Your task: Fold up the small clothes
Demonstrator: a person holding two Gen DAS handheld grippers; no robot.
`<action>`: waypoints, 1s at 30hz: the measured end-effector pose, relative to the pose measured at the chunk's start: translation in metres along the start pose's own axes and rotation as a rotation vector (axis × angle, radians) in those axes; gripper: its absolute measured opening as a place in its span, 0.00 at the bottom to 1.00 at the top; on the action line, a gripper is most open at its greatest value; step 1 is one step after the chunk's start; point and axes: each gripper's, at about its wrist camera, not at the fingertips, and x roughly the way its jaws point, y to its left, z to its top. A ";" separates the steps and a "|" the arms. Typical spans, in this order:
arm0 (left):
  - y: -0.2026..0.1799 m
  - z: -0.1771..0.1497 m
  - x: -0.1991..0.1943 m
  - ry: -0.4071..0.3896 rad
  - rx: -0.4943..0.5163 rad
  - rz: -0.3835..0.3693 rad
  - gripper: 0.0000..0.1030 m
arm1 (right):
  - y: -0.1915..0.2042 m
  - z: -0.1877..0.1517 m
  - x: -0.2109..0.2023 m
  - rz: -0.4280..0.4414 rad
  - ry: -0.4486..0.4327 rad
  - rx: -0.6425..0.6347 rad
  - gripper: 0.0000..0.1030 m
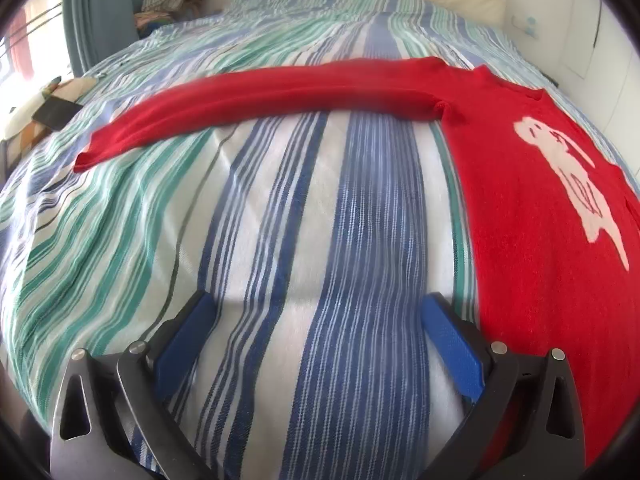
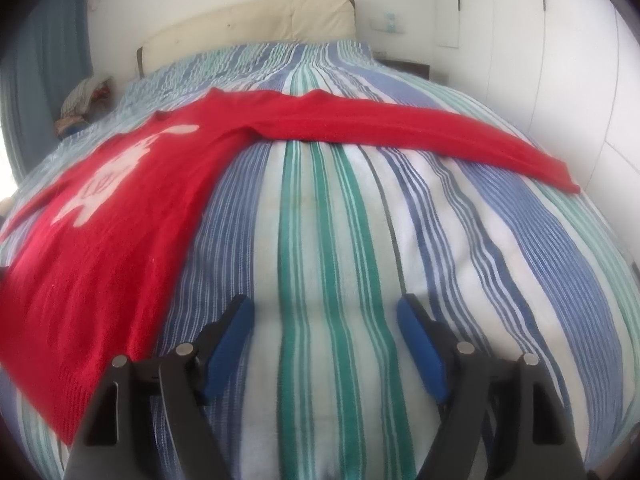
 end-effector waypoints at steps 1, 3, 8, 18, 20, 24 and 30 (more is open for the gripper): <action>0.000 0.000 0.000 0.002 -0.001 -0.004 1.00 | 0.001 -0.001 0.000 -0.003 0.000 -0.003 0.73; 0.001 -0.001 0.000 -0.002 0.001 -0.008 1.00 | 0.002 0.000 0.001 -0.008 0.003 -0.011 0.73; 0.001 -0.003 -0.001 -0.019 0.007 -0.009 1.00 | 0.004 -0.001 0.002 -0.015 -0.002 -0.020 0.73; -0.001 -0.007 -0.002 -0.043 0.011 -0.006 1.00 | 0.006 -0.001 0.002 -0.025 -0.004 -0.028 0.73; -0.001 -0.007 -0.002 -0.043 0.011 -0.005 1.00 | 0.006 -0.001 0.002 -0.025 -0.004 -0.028 0.73; -0.001 -0.007 -0.002 -0.043 0.011 -0.005 1.00 | 0.006 -0.001 0.002 -0.025 -0.005 -0.028 0.73; -0.001 -0.007 -0.002 -0.043 0.011 -0.004 1.00 | 0.006 -0.001 0.002 -0.026 -0.006 -0.028 0.73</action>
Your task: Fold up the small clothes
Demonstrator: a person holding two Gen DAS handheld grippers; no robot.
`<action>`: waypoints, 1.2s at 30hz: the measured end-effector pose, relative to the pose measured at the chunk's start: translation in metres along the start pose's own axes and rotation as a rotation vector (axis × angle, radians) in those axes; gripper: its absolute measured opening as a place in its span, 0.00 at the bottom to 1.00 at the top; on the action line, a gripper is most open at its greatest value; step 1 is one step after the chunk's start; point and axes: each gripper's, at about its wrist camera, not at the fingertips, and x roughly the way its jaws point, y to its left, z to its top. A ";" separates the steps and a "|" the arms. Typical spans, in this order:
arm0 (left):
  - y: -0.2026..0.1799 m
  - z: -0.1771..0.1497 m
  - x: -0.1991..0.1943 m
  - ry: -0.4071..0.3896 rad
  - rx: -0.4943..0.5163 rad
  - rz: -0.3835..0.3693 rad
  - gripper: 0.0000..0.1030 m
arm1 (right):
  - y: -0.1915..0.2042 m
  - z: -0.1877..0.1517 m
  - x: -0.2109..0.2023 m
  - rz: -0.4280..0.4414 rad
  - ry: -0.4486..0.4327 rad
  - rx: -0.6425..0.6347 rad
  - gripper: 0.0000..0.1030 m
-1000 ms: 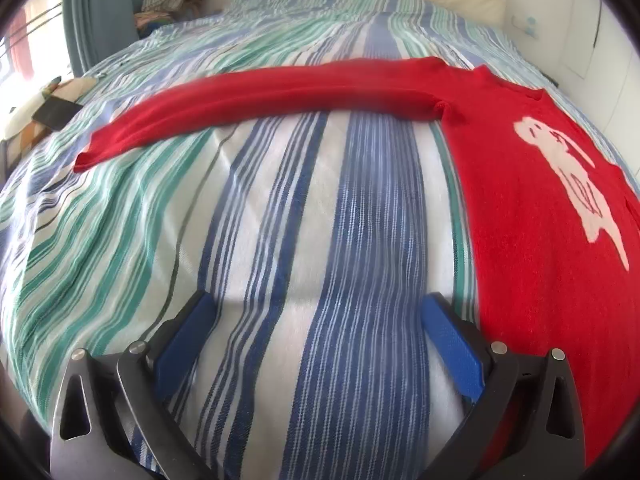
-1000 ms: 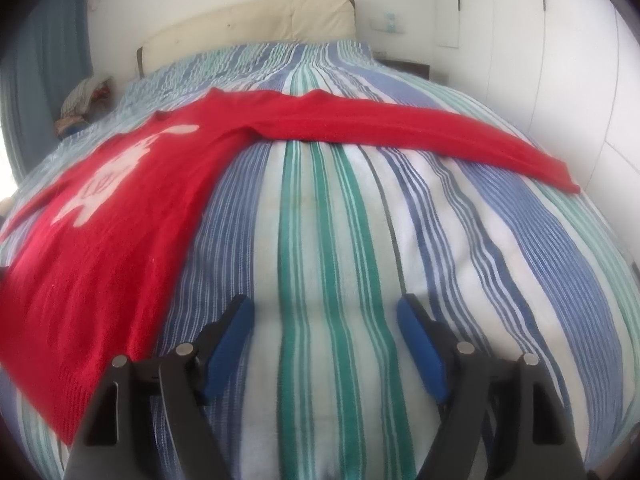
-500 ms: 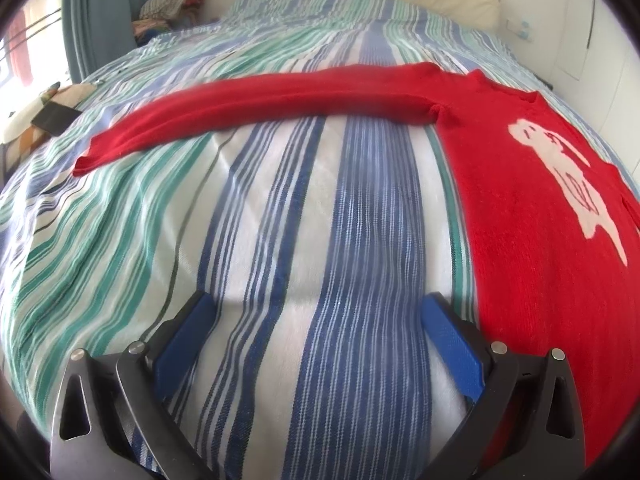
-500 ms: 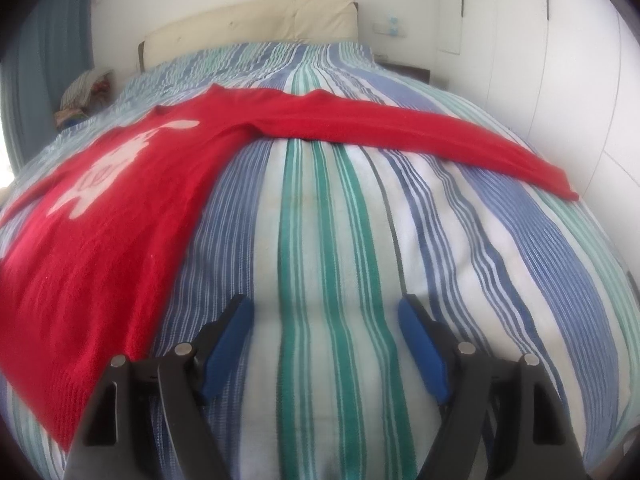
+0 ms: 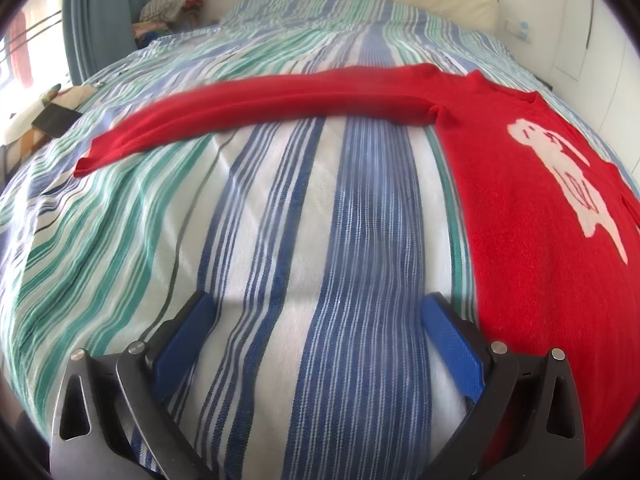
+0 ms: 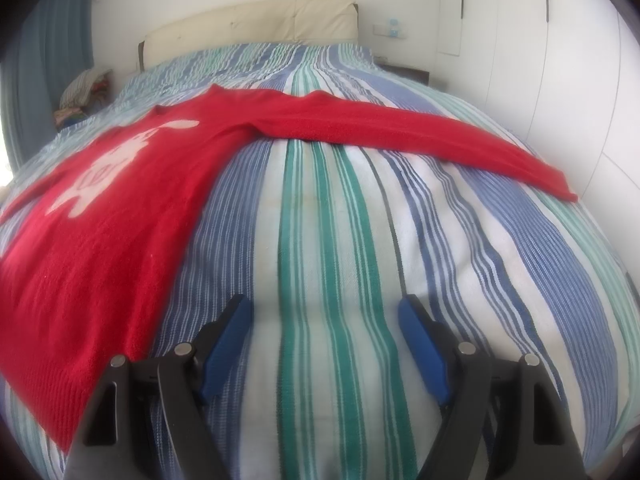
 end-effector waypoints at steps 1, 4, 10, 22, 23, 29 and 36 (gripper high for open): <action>0.000 0.000 0.000 0.000 0.000 0.000 1.00 | 0.000 0.000 0.000 0.000 0.000 0.000 0.73; 0.000 0.000 0.000 0.000 0.000 -0.001 1.00 | 0.000 0.000 0.000 0.000 0.000 0.000 0.73; 0.000 0.000 0.000 0.000 0.000 -0.001 0.99 | 0.000 0.000 0.000 0.000 0.000 0.000 0.73; -0.002 -0.001 -0.001 -0.001 0.014 0.007 0.99 | 0.001 0.000 0.000 -0.002 -0.001 -0.001 0.73; -0.002 -0.001 -0.002 -0.002 0.017 0.008 1.00 | 0.001 -0.001 0.000 -0.001 -0.001 -0.001 0.73; -0.007 0.012 -0.008 0.076 0.062 0.038 0.99 | 0.000 0.003 0.000 -0.006 0.023 -0.002 0.74; -0.002 0.012 -0.039 0.094 0.011 -0.042 0.99 | -0.046 0.045 -0.010 0.199 0.148 0.170 0.76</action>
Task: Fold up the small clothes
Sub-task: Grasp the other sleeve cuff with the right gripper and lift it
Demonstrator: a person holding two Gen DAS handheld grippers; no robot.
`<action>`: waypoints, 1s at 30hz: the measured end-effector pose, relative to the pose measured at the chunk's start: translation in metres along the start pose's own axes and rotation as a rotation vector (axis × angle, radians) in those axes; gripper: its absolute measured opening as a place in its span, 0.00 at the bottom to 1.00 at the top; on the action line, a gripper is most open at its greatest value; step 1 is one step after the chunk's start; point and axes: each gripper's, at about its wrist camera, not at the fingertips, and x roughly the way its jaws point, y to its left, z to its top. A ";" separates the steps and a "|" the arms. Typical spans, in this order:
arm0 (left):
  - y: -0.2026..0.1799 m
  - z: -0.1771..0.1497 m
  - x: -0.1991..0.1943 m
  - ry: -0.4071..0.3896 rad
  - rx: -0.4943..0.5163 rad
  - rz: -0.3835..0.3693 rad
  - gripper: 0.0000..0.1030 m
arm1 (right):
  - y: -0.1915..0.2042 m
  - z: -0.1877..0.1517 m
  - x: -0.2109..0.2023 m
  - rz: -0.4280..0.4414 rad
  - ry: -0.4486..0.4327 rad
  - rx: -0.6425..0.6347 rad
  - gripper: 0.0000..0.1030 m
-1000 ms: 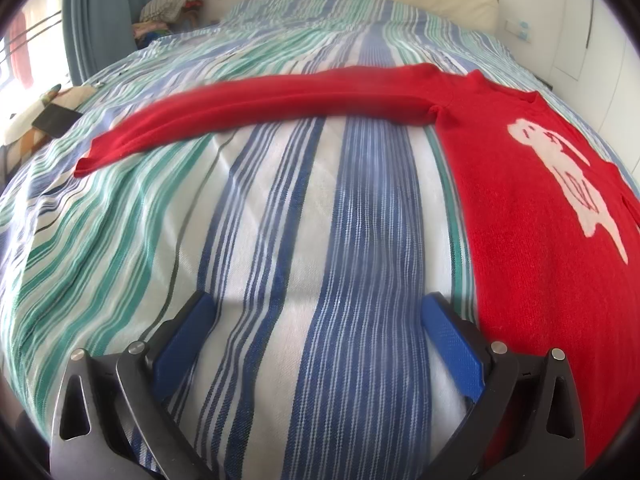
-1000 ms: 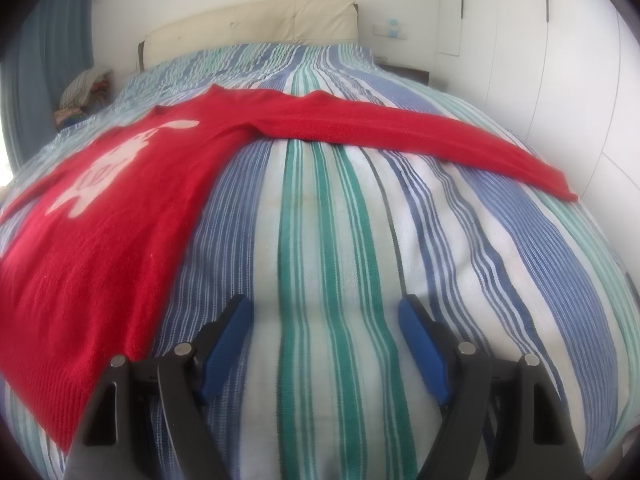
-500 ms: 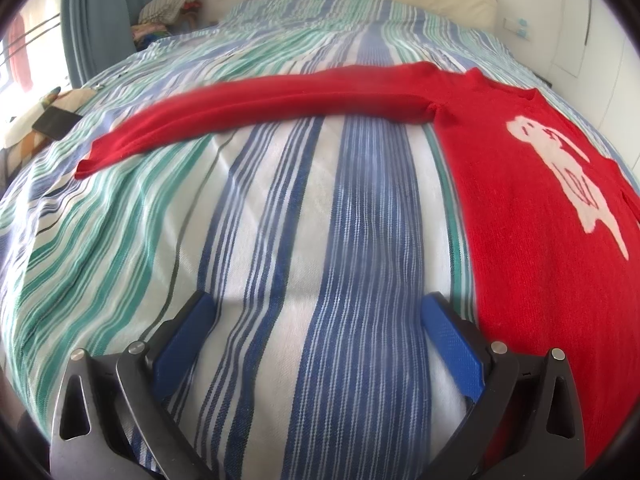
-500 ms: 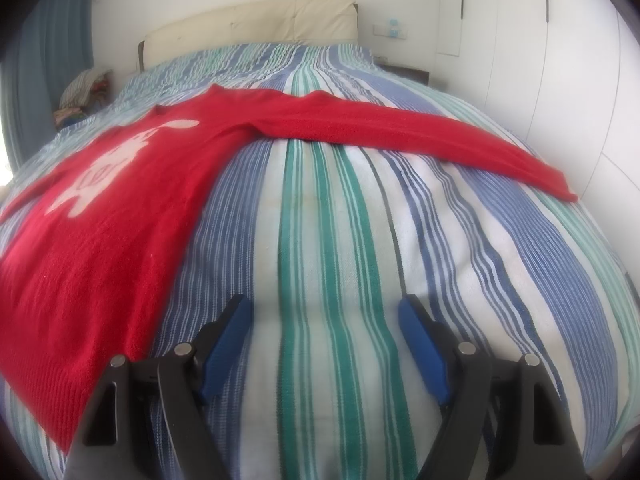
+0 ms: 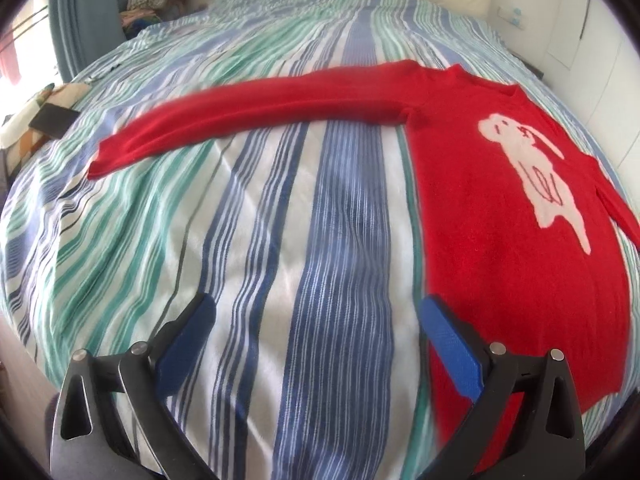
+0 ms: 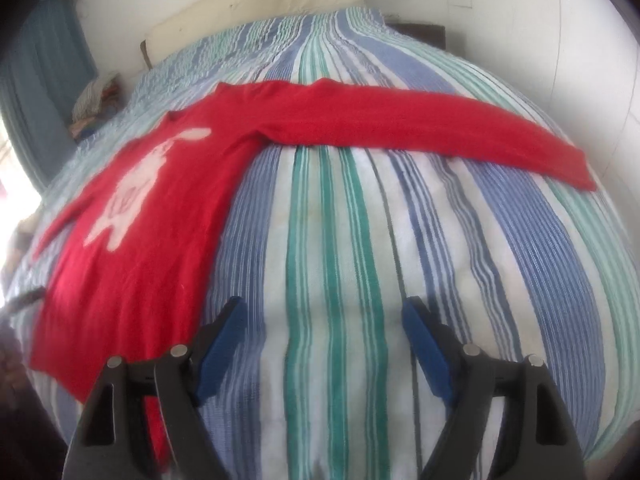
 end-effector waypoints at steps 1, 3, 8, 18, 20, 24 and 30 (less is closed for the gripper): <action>0.002 -0.002 -0.002 0.005 -0.016 -0.009 0.99 | -0.019 0.008 -0.009 0.032 -0.028 0.089 0.76; 0.006 -0.005 -0.003 0.018 -0.059 -0.031 0.99 | -0.067 0.022 -0.024 0.100 -0.094 0.316 0.77; 0.013 -0.008 -0.008 0.026 -0.135 -0.042 0.99 | -0.197 0.027 -0.021 0.300 -0.228 0.912 0.72; 0.016 -0.023 0.001 0.022 -0.054 0.031 0.99 | -0.249 0.059 0.028 0.199 -0.215 1.071 0.20; 0.014 -0.026 -0.001 0.006 -0.034 0.042 0.99 | -0.245 0.072 0.029 0.121 -0.168 1.036 0.04; 0.014 -0.029 -0.003 -0.017 -0.037 0.032 0.99 | -0.204 0.139 -0.006 0.098 -0.232 0.788 0.04; 0.017 -0.027 -0.001 -0.031 -0.064 0.005 0.99 | -0.025 0.253 -0.052 0.233 -0.238 0.227 0.04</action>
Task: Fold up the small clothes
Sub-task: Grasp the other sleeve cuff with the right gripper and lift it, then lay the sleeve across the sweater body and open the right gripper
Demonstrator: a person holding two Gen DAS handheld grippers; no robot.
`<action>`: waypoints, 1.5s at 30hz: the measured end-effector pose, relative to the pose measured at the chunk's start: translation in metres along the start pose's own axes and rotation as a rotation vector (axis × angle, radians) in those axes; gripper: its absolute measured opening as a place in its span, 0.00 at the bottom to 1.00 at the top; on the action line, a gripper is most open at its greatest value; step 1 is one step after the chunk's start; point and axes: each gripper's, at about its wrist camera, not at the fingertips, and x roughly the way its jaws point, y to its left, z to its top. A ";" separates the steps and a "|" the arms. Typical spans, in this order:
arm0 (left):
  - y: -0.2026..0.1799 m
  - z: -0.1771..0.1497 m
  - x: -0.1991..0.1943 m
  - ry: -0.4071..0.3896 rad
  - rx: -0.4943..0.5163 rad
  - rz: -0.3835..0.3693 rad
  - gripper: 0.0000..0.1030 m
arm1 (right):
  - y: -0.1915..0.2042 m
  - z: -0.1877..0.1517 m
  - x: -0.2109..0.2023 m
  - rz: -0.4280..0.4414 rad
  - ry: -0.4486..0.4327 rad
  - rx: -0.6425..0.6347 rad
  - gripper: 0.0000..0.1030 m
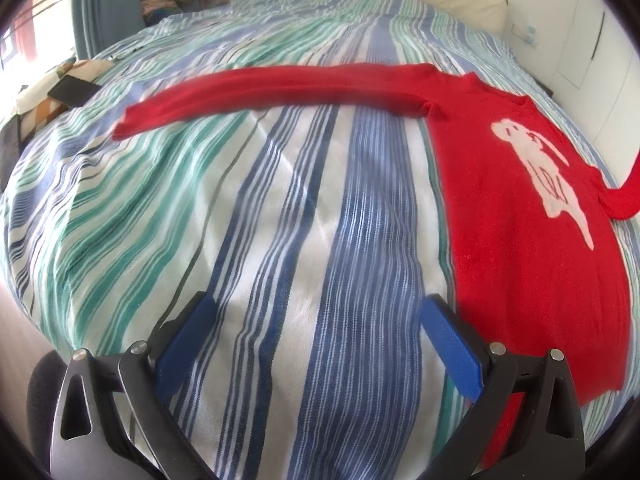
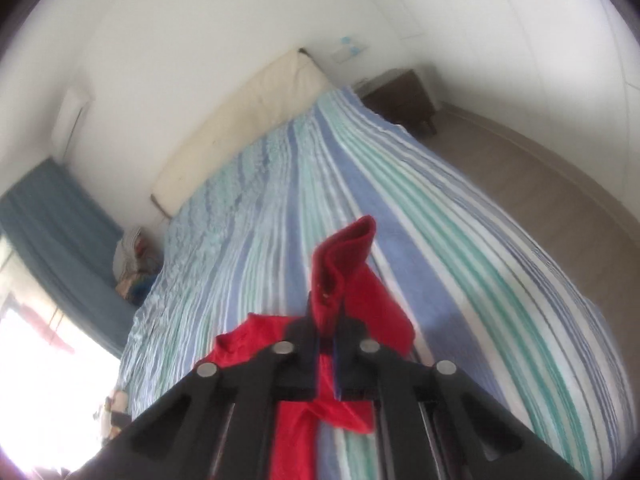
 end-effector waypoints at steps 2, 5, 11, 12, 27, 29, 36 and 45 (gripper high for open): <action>0.000 -0.002 -0.002 -0.005 0.005 -0.006 0.99 | 0.068 0.001 0.022 0.066 0.049 -0.129 0.04; 0.001 -0.004 -0.006 -0.013 0.012 -0.009 0.99 | 0.158 -0.022 0.067 0.144 0.124 -0.267 0.04; 0.003 -0.005 -0.008 -0.022 0.006 -0.002 0.99 | 0.262 -0.098 0.155 0.253 0.323 -0.416 0.22; 0.003 -0.005 -0.008 -0.023 0.004 -0.001 0.99 | 0.265 -0.112 0.172 0.281 0.396 -0.397 0.57; 0.006 -0.003 -0.006 -0.029 -0.017 -0.025 0.99 | 0.083 -0.171 0.102 -0.088 0.405 -0.404 0.75; 0.005 -0.003 -0.007 -0.029 -0.016 -0.026 0.99 | 0.049 -0.191 0.087 -0.212 0.376 -0.441 0.75; 0.000 -0.006 -0.002 -0.017 0.012 0.001 0.99 | -0.004 -0.233 0.022 -0.440 0.151 -0.452 0.77; -0.006 -0.012 0.003 -0.004 0.056 0.050 0.99 | -0.046 -0.263 0.025 -0.545 0.103 -0.373 0.94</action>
